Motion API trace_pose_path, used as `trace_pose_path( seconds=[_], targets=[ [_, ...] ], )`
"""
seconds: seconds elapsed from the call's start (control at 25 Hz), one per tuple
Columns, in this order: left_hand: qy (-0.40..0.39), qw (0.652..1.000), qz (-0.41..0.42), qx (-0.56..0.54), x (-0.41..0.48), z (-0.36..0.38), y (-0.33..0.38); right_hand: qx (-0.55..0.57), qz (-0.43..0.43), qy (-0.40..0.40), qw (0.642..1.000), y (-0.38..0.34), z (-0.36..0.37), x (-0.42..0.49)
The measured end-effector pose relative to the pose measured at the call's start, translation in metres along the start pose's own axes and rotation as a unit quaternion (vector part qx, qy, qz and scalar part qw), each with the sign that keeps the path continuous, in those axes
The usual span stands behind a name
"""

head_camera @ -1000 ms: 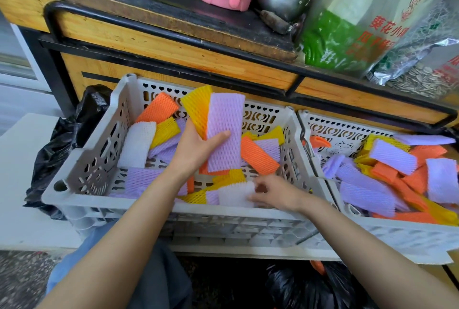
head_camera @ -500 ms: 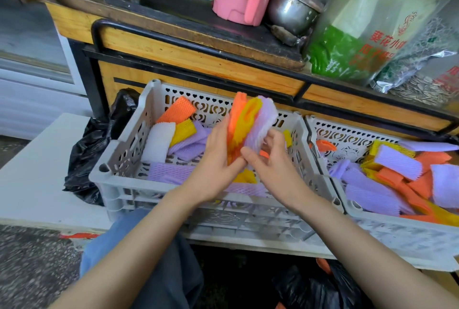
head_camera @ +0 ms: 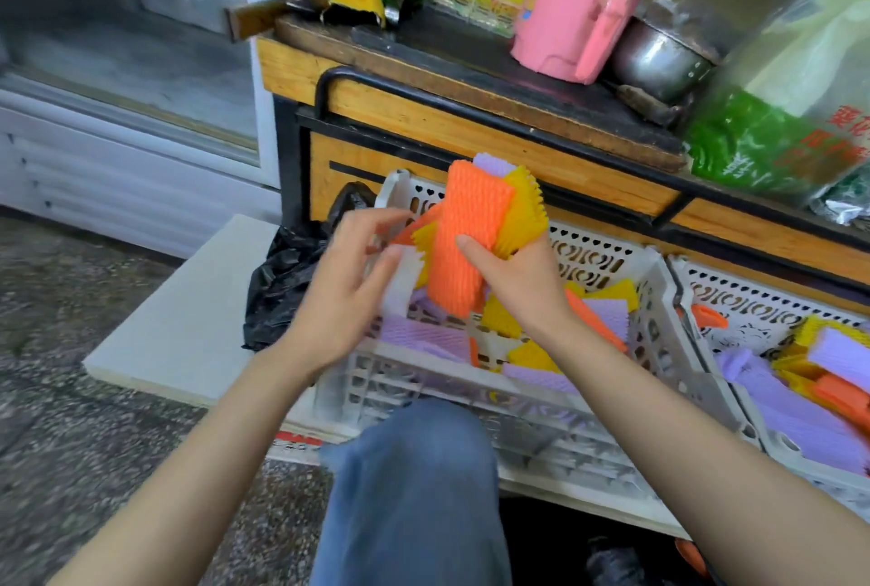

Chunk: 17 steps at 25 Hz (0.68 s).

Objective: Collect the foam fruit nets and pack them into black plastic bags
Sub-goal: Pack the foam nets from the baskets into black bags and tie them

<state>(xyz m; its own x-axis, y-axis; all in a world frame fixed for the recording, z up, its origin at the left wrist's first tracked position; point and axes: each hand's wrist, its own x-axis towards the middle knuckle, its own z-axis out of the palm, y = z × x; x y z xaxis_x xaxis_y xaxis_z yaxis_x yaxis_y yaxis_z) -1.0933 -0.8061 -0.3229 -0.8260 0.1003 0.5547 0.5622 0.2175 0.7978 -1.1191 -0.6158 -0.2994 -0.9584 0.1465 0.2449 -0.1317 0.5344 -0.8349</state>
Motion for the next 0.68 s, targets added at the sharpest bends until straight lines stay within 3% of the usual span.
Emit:
trace_pose_path(
  seconds=[0.12, 0.2, 0.36, 0.52, 0.68],
  targets=[
    [0.076, 0.985, -0.134, 0.073, 0.006, -0.034, -0.072, -0.007, -0.003, 0.001, 1.0, 0.001, 0.018, 0.009],
    [0.035, 0.963, -0.238, 0.122, 0.006, -0.041, -0.118, -0.018, -0.008, -0.018, 1.0, 0.002, 0.028, 0.01],
    [-0.061, 0.933, -0.336, 0.115, 0.001, -0.026, -0.158, -0.062, -0.011, -0.052, 0.997, 0.011, 0.04, 0.008],
    [-0.011, 0.937, -0.313, 0.153, 0.012, -0.026, -0.161, -0.102, -0.025, -0.083, 0.991, 0.016, 0.034, 0.007],
    [0.084, 0.96, -0.24, 0.116, 0.043, -0.039, -0.116, -0.13, -0.031, -0.085, 0.987, 0.02, 0.018, 0.005]
  ],
)
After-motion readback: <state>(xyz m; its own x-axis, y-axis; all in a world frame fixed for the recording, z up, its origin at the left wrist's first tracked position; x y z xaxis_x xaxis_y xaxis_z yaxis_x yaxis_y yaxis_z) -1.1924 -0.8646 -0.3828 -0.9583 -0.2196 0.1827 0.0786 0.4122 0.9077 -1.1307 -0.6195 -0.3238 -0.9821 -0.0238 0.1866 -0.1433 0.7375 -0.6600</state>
